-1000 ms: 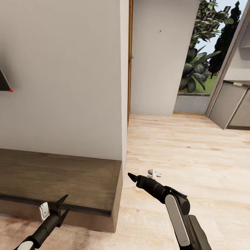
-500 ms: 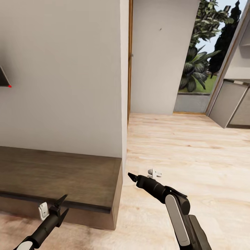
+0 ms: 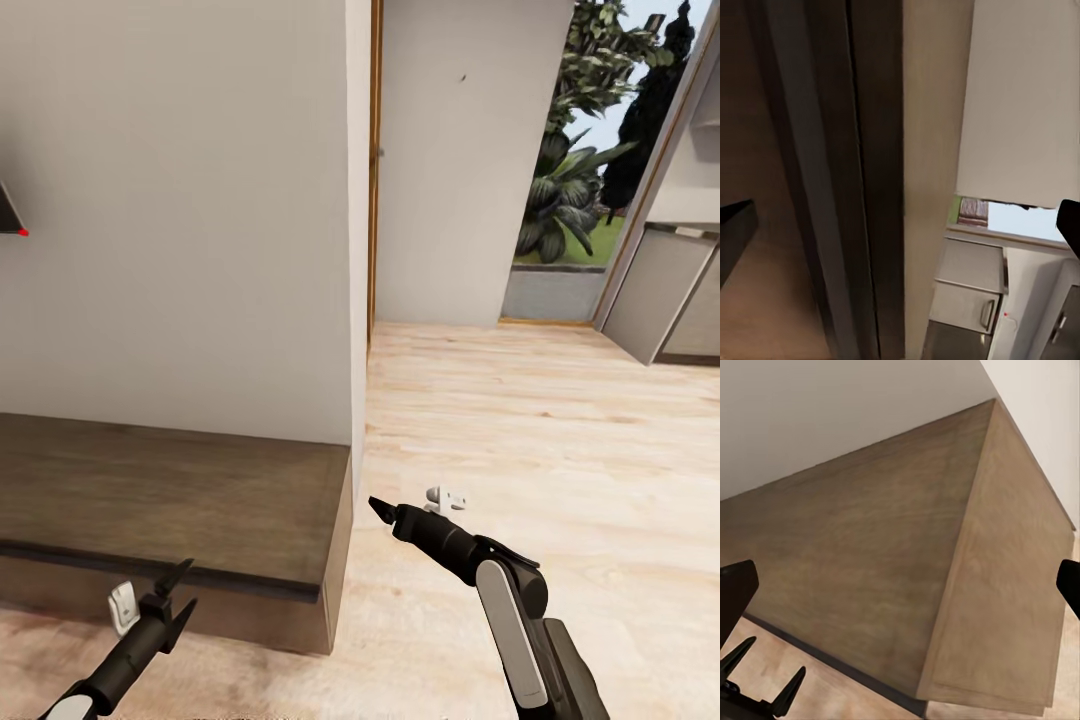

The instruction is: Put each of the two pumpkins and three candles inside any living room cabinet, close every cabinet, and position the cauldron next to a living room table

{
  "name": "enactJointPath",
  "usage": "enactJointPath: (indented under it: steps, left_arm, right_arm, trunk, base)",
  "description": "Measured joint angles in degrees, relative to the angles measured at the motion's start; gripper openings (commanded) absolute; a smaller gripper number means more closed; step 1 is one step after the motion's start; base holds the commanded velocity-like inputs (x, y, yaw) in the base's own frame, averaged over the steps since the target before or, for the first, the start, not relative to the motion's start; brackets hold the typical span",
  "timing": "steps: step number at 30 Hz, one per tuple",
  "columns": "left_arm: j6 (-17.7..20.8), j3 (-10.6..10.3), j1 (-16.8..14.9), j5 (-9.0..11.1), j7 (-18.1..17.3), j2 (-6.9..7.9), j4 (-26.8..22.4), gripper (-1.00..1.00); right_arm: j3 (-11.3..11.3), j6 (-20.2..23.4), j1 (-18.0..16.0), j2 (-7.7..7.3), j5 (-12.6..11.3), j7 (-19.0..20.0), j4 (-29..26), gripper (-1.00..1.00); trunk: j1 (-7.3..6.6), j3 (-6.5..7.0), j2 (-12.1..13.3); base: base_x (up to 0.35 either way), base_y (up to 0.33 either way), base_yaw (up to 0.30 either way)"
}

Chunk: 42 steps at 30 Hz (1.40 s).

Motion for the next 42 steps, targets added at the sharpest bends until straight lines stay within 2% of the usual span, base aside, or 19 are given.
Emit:
enactJointPath:
  steps: [6, 12, 21, 31, 42]
  left_arm:
    - [0.1, 0.7, 0.0, 0.0, -0.1, 0.00, 0.0, 1.00]
    - [0.3, 0.7, 0.0, -0.1, -4.6, 0.06, 0.0, 1.00]
    - [0.5, 0.7, 0.0, 0.0, -5.4, 0.13, 0.0, 1.00]
    - [0.6, 0.7, 0.0, 0.0, -5.4, 0.34, 0.0, 1.00]
    - [0.6, 0.7, 0.0, 0.0, -5.4, 0.32, 0.0, 1.00]
  right_arm:
    - [0.0, 0.0, 0.0, -0.01, 0.0, 0.1, 0.0, 1.00]
    - [0.0, 0.0, 0.0, 0.03, 0.0, 0.1, 0.0, 1.00]
    - [0.1, 0.0, 0.0, 0.08, 0.0, 0.2, 0.0, 1.00]
    - [0.1, 0.0, 0.0, 0.08, 0.0, 0.2, 0.0, 1.00]
    - [0.2, 0.0, 0.0, 0.08, 0.0, 0.2, 0.0, 1.00]
  trunk:
    - [1.32, -1.08, -2.4]
    - [2.64, -2.15, -4.8]
    - [4.61, -3.77, -8.4]
    - [4.88, -5.99, -8.6]
    - [4.90, -6.21, -8.6]
  base:
    - [0.000, 0.000, 0.000]
    - [0.000, 0.000, 0.000]
    - [0.000, 0.000, 0.000]
    - [0.000, 0.000, 0.000]
    - [0.000, 0.000, 0.000]
